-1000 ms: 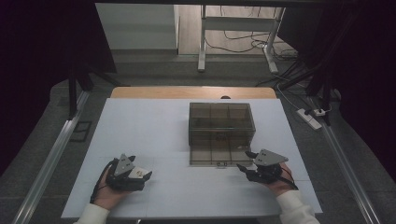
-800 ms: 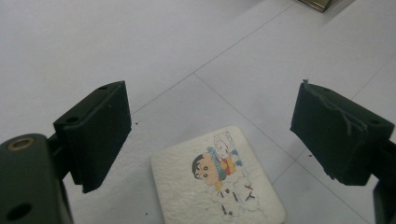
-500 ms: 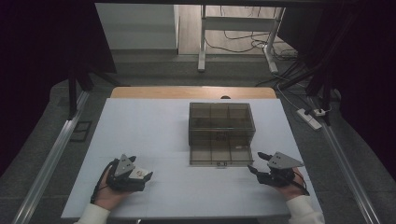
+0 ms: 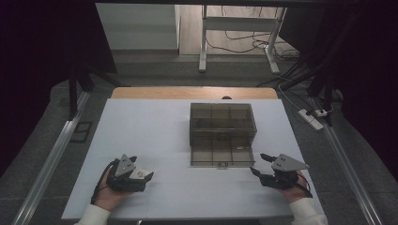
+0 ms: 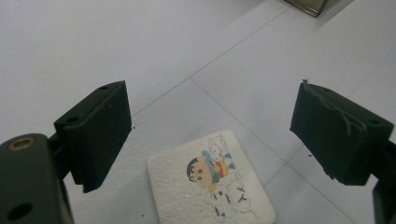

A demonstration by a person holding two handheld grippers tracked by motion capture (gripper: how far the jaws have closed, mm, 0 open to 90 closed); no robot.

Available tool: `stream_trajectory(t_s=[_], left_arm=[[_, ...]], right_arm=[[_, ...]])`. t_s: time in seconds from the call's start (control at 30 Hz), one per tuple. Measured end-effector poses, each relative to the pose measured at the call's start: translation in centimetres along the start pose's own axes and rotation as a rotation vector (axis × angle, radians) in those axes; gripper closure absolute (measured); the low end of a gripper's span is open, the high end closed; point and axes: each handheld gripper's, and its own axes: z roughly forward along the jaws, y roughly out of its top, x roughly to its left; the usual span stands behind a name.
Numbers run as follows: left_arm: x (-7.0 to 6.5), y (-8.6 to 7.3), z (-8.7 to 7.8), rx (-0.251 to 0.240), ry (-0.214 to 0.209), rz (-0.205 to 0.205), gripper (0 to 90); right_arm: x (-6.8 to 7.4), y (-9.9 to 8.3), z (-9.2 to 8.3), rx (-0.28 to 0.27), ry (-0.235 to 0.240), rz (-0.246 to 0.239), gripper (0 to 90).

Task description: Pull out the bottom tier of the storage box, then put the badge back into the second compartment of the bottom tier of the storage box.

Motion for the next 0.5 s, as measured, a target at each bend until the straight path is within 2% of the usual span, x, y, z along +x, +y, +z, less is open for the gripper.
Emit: stream_trajectory(t_s=[0.23,0.33,0.5], left_arm=[[0.31,0.38,-0.40,0.020,-0.004,-0.014,12.3],[0.42,0.44,-0.55,0.027,-0.007,-0.016,12.3],[0.74,0.95,-0.75,0.063,-0.035,-0.026,12.3]], right_arm=[[0.08,0.14,-0.07,0.003,-0.008,-0.007,34.8],[0.14,0.10,0.06,0.002,0.004,-0.006,34.7],[0.17,0.09,0.17,0.004,0.005,-0.005,34.3]])
